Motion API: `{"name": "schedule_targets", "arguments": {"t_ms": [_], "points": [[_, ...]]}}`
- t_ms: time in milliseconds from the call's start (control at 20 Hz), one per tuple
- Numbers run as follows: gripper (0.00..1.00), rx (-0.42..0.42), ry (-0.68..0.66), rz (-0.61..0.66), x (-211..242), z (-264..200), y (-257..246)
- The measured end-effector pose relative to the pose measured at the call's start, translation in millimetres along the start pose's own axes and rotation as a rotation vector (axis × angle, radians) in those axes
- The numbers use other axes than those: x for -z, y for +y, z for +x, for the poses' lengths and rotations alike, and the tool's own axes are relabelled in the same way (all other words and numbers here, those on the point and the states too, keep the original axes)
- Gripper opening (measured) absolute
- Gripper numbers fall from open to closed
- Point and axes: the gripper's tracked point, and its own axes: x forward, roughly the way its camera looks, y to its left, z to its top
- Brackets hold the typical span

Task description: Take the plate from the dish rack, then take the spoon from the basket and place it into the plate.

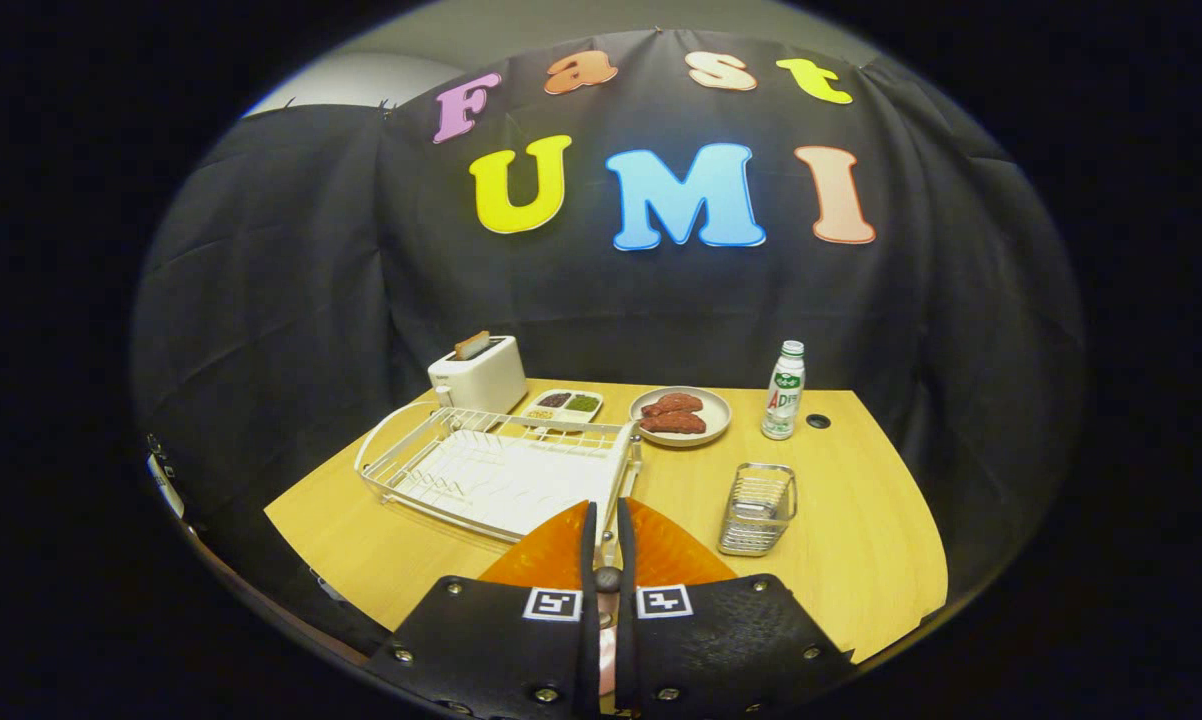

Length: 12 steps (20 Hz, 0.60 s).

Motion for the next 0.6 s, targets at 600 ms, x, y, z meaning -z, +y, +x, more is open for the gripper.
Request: {"name": "schedule_targets", "arguments": {"t_ms": [600], "points": [[0.07,-0.161,0.045,-0.068,13,34,77]]}}
